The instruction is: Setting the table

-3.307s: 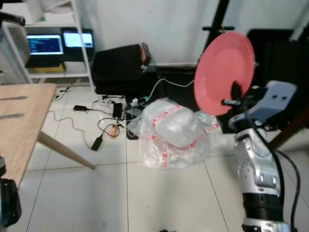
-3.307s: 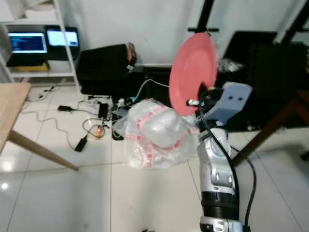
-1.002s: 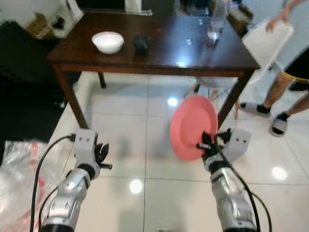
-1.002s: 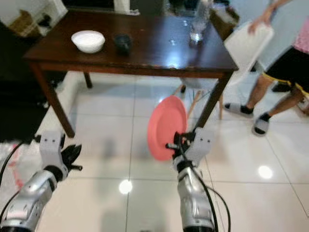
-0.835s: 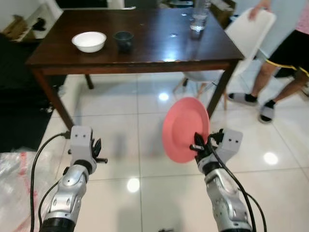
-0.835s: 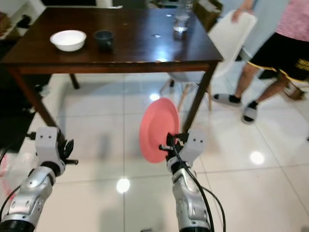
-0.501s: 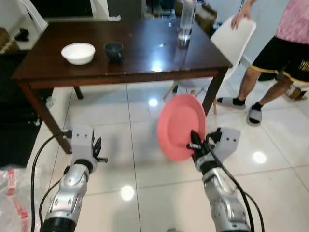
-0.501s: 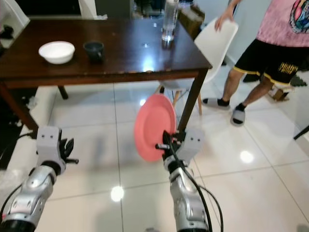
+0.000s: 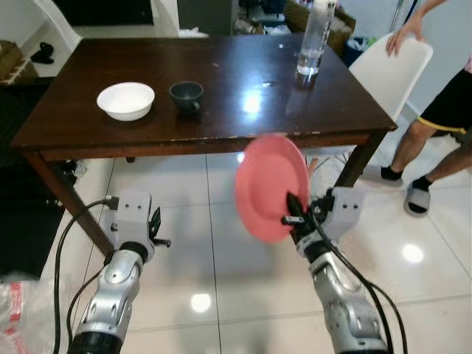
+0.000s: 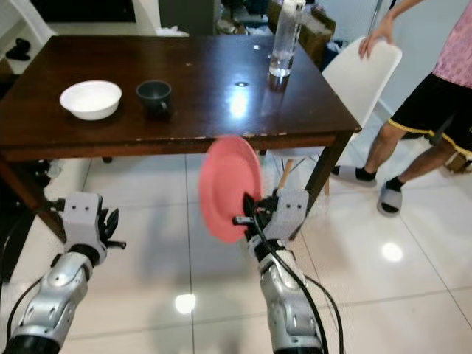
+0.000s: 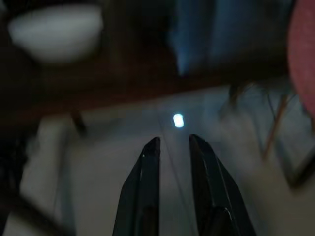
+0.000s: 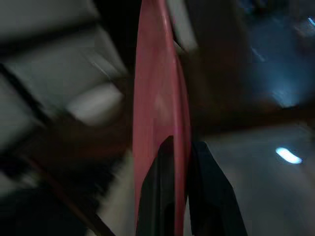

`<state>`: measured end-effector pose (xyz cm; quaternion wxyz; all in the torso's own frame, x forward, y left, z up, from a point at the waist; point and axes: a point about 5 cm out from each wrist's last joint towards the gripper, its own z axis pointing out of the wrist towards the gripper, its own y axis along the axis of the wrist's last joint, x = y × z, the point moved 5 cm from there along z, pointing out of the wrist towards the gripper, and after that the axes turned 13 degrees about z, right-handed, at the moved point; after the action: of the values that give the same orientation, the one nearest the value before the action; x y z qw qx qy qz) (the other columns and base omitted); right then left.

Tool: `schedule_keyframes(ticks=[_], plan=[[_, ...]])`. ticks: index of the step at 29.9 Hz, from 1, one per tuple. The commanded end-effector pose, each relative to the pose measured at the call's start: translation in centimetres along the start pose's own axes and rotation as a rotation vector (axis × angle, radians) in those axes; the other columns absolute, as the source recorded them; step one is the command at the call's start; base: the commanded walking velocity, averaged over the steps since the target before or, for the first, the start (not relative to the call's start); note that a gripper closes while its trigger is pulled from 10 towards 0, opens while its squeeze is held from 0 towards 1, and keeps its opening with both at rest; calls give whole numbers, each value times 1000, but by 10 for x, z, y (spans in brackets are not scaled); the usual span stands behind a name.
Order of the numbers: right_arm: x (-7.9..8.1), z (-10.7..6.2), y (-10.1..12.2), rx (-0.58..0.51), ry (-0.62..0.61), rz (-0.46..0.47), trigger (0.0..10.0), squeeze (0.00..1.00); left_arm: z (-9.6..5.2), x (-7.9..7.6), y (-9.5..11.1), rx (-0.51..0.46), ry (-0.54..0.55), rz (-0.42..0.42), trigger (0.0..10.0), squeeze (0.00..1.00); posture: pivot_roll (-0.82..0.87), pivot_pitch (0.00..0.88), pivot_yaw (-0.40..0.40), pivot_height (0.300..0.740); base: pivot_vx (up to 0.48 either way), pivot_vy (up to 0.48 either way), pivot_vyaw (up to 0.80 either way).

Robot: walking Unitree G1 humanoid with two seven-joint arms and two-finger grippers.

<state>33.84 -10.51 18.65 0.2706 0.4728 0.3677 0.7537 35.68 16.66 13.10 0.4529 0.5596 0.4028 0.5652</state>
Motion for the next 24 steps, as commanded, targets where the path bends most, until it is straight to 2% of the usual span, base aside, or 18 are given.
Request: schedule_keyframes(ticks=[1,4,6,9,10,12,13,15,16,22,23,24], plan=[[22,5,15,-32,91,79,10000,0,-1,12,16,-37,43,-27,10000,0,-48,33,54,740,480,0,0],[53,11,42,-94,210,161,10000,0,2,28,58,-155,77,-56,10000,0,-36,36,47,740,480,0,0],[64,13,57,-135,253,196,10000,0,3,33,80,-212,78,-60,10000,0,-33,36,47,740,480,0,0],[67,15,82,-214,265,249,10000,0,8,30,102,-274,50,-75,10000,0,-37,36,54,740,480,0,0],[65,13,97,-256,269,284,10000,0,10,23,111,-293,27,-87,10000,0,-42,36,61,740,480,0,0],[64,11,102,-268,272,297,10000,0,10,21,114,-296,20,-90,10000,0,-42,36,61,740,480,0,0],[60,7,113,-294,270,335,10000,0,10,13,116,-297,-6,-90,10000,0,-53,37,71,740,480,0,0],[57,5,116,-305,270,353,10000,0,9,9,115,-296,-16,-92,10000,0,-53,37,71,740,480,0,0],[51,1,123,-319,273,413,10000,0,8,4,115,-286,-33,-101,10000,0,-57,39,74,740,480,0,0],[42,-8,131,-346,282,516,10000,0,7,-2,113,-267,-51,-109,10000,0,-58,41,78,740,480,0,0],[36,-10,133,-356,267,529,10000,0,6,-4,113,-262,-57,-109,10000,0,-58,41,81,740,480,0,0],[24,-13,133,-367,213,520,10000,0,6,-5,112,-255,-65,-112,10000,0,-60,42,83,740,480,0,0]])
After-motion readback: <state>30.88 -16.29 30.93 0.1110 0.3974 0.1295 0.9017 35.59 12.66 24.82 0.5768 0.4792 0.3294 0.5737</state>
